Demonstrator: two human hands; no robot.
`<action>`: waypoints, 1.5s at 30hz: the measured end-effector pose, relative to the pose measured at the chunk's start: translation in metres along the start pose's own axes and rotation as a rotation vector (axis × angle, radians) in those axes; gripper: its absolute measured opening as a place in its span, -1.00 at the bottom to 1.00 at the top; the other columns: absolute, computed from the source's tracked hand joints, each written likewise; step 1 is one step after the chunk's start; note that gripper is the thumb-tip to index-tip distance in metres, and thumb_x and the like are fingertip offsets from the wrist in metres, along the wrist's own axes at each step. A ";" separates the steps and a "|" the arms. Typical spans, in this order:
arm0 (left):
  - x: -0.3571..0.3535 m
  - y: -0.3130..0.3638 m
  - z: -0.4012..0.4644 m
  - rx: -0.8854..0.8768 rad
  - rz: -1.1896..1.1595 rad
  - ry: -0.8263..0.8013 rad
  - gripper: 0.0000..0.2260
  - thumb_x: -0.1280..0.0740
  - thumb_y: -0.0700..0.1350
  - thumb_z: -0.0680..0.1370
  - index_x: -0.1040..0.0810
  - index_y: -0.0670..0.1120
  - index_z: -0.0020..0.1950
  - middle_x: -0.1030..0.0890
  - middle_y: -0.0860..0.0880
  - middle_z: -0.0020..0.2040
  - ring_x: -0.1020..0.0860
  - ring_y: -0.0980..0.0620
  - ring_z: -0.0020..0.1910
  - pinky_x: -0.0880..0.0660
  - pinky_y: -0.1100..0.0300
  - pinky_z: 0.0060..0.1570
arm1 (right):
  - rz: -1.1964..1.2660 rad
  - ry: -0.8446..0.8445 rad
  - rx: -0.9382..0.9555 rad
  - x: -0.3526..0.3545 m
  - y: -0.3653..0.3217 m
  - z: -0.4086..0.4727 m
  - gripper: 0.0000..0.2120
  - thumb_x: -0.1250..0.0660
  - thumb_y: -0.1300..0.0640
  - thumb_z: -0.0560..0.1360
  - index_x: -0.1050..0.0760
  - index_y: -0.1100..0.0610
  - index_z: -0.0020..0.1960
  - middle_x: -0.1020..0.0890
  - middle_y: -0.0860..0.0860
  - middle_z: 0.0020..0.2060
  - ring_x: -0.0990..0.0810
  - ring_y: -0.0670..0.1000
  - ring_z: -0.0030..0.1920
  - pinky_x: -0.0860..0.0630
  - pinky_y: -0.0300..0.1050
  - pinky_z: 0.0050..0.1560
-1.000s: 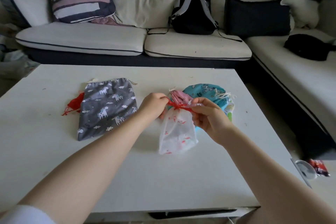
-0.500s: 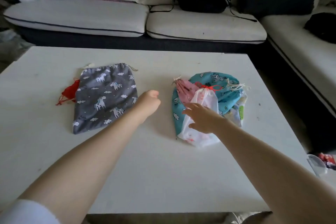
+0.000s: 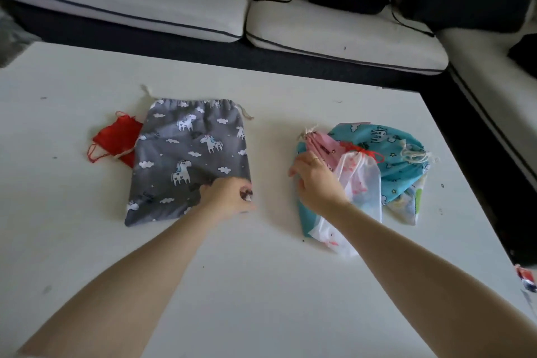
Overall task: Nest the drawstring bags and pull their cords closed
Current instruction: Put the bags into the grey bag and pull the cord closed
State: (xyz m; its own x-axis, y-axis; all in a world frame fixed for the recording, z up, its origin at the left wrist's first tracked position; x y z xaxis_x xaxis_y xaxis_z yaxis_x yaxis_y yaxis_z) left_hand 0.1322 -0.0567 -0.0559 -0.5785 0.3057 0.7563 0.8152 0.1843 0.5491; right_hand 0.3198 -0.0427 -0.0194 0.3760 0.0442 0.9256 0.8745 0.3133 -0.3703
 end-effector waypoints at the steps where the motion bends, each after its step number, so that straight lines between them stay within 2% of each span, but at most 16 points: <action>1: -0.004 0.002 -0.003 -0.035 -0.164 -0.136 -0.72 -0.42 -0.09 0.40 -0.59 0.06 0.10 -0.64 0.08 -0.08 -0.58 0.01 0.06 -0.41 0.08 0.17 | 0.034 -0.035 0.005 -0.005 -0.006 0.005 -0.75 -0.14 0.35 0.46 -0.53 0.23 0.04 -0.46 0.12 0.20 -0.45 0.15 0.21 -0.46 -0.01 0.13; 3: -0.006 0.004 -0.011 -0.145 -0.311 -0.361 -0.71 -0.41 -0.09 0.44 -0.57 0.02 0.17 -0.65 0.08 -0.07 -0.60 0.12 0.01 -0.44 0.20 0.17 | 0.039 -0.130 -0.006 -0.018 -0.017 0.017 -0.71 -0.12 0.32 0.50 -0.46 0.23 0.18 -0.40 0.12 0.28 -0.44 0.14 0.24 -0.43 0.00 0.21; 5: -0.003 0.004 -0.017 -0.206 -0.381 -0.396 -0.78 -0.34 -0.06 0.51 -0.58 0.03 0.15 -0.66 0.10 0.01 -0.59 0.17 0.01 -0.46 0.29 0.10 | 0.081 -0.237 -0.149 -0.035 -0.022 0.028 -0.61 -0.11 0.27 0.54 -0.29 0.25 0.36 -0.32 0.16 0.35 -0.39 0.18 0.30 -0.34 -0.01 0.30; 8: 0.018 -0.004 -0.009 -0.216 -0.524 -0.061 -0.80 -0.20 -0.16 0.59 -0.58 -0.02 0.12 -0.63 0.09 0.04 -0.56 0.15 0.00 -0.46 0.29 0.05 | 0.378 -0.241 -0.531 -0.056 -0.020 0.039 -0.51 -0.19 0.17 0.55 -0.12 0.23 0.42 -0.40 0.20 0.26 -0.46 0.18 0.17 -0.44 0.06 0.17; 11: 0.039 -0.025 0.004 -0.149 -0.348 0.208 -0.73 -0.14 -0.27 0.58 -0.54 -0.07 0.17 -0.50 0.01 0.18 -0.54 0.09 -0.04 -0.39 0.33 -0.02 | 0.788 -0.102 -0.813 -0.059 -0.019 0.047 -0.60 -0.33 0.17 0.49 -0.26 0.18 0.25 -0.52 0.13 -0.03 -0.50 0.08 -0.12 -0.51 -0.03 -0.16; 13: 0.042 -0.038 0.011 -0.089 -0.255 0.254 -0.72 -0.15 -0.31 0.56 -0.52 -0.13 0.21 -0.36 -0.12 0.32 -0.49 -0.05 0.14 -0.30 0.40 0.00 | 1.005 -0.184 -0.877 -0.059 -0.025 0.047 -0.81 -0.38 0.22 0.46 -0.41 0.22 0.00 -0.52 0.09 -0.28 -0.47 0.00 -0.33 -0.41 -0.17 -0.33; 16: 0.043 -0.044 0.013 -0.023 -0.278 0.264 -0.71 -0.15 -0.29 0.57 -0.46 -0.16 0.27 -0.23 -0.16 0.41 -0.41 -0.12 0.27 -0.31 0.30 0.12 | 1.193 -0.292 -0.794 -0.052 -0.038 0.046 -0.95 -0.28 0.34 0.48 -0.44 0.24 -0.14 -0.48 0.07 -0.38 -0.45 -0.03 -0.44 -0.42 -0.23 -0.43; 23: 0.055 -0.018 0.009 0.073 -0.391 0.210 -0.61 -0.15 0.10 0.57 -0.38 -0.08 0.32 -0.54 -0.14 0.19 -0.52 -0.14 0.10 -0.38 0.10 -0.03 | 1.560 -0.449 -0.445 0.011 -0.061 0.015 -0.67 -0.05 0.37 0.22 -0.52 0.19 -0.18 -0.57 0.07 -0.41 -0.56 0.02 -0.40 -0.50 -0.22 -0.30; 27: 0.057 0.011 -0.006 0.262 -0.555 0.004 -0.42 -0.05 0.29 0.54 -0.41 -0.11 0.33 -0.53 -0.21 0.21 -0.54 -0.17 0.10 -0.43 0.02 0.13 | 1.608 -0.450 -0.341 0.042 -0.059 -0.009 -0.65 -0.08 0.36 0.10 -0.60 0.19 -0.31 -0.59 0.08 -0.41 -0.58 0.05 -0.35 -0.50 -0.20 -0.24; 30: 0.054 0.034 -0.030 0.317 -0.775 -0.303 -0.38 -0.09 0.44 0.41 -0.52 -0.09 -0.02 -0.51 -0.11 -0.29 -0.49 -0.02 -0.47 -0.38 0.23 -0.40 | 1.715 -0.442 -0.248 0.060 -0.056 -0.024 -0.55 -0.37 0.20 0.10 -0.56 0.24 0.00 -0.60 0.16 -0.13 -0.57 0.15 -0.08 -0.48 0.00 0.04; 32: 0.054 0.053 -0.045 0.240 -0.876 -0.363 -0.44 -0.18 0.44 0.37 -0.53 -0.07 -0.30 -0.52 -0.04 -0.39 -0.49 0.01 -0.49 -0.34 0.23 -0.42 | 1.722 -0.374 -0.231 0.075 -0.056 -0.037 -0.49 -0.36 -0.02 0.30 -0.49 0.21 0.19 -0.57 0.17 0.07 -0.58 0.16 0.08 -0.50 0.03 0.14; 34: 0.058 0.072 -0.057 0.148 -1.056 -0.372 -0.52 -0.27 0.35 0.39 -0.63 -0.06 -0.22 -0.68 -0.04 -0.26 -0.64 0.00 -0.31 -0.50 0.22 -0.30 | 1.665 -0.292 -0.305 0.086 -0.051 -0.047 -0.47 -0.26 -0.20 0.38 -0.52 0.12 0.20 -0.59 0.11 0.15 -0.58 0.09 0.15 -0.47 0.01 0.21; 37: 0.067 0.102 -0.076 -0.016 -1.241 -0.424 -0.55 -0.19 0.29 0.48 -0.64 -0.05 -0.10 -0.69 -0.09 -0.14 -0.66 -0.03 -0.17 -0.54 0.15 -0.11 | 1.571 -0.105 -0.372 0.105 -0.040 -0.063 -0.61 -0.39 0.00 0.38 -0.51 0.22 0.10 -0.63 0.13 0.02 -0.60 0.12 0.03 -0.48 0.01 0.19; 41: 0.075 0.134 -0.097 -0.105 -1.228 -0.386 -0.59 -0.21 0.17 0.53 -0.69 -0.07 -0.23 -0.70 -0.08 -0.16 -0.67 0.02 -0.23 -0.57 0.22 -0.25 | 1.462 0.219 -0.401 0.134 -0.030 -0.078 -0.88 -0.17 0.37 0.52 -0.47 0.26 -0.03 -0.61 0.15 -0.18 -0.60 0.07 -0.15 -0.56 -0.04 -0.02; 43: 0.076 0.144 -0.103 -0.154 -1.202 -0.327 -0.67 -0.23 0.08 0.55 -0.66 -0.09 -0.18 -0.70 -0.07 -0.21 -0.67 0.03 -0.25 -0.57 0.27 -0.31 | 1.497 0.309 -0.362 0.144 -0.033 -0.082 -0.84 -0.12 0.36 0.53 -0.46 0.22 -0.09 -0.62 0.11 -0.25 -0.61 0.05 -0.20 -0.57 -0.09 -0.11; 45: 0.080 0.151 -0.108 -0.201 -1.213 -0.274 -0.71 -0.25 0.08 0.54 -0.64 -0.07 -0.14 -0.70 -0.05 -0.20 -0.66 0.02 -0.20 -0.58 0.25 -0.25 | 1.563 0.355 -0.366 0.152 -0.031 -0.086 -0.84 -0.15 0.14 0.55 -0.47 0.19 -0.07 -0.62 0.08 -0.28 -0.61 0.04 -0.19 -0.55 -0.13 -0.12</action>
State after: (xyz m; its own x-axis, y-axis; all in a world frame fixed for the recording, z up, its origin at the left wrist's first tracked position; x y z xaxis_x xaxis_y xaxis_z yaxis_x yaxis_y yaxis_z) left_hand 0.2060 -0.1056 0.1261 -0.9062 0.2275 -0.3565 -0.2678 0.3440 0.9000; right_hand 0.3760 -0.1278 0.1262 0.9120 -0.1401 -0.3856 -0.3958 -0.0531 -0.9168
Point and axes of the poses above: each hand's wrist, its own z-axis towards the middle knuckle, its own x-axis out of the back of the hand, y = z × x, the point moved 2 cm from there along z, towards the middle knuckle
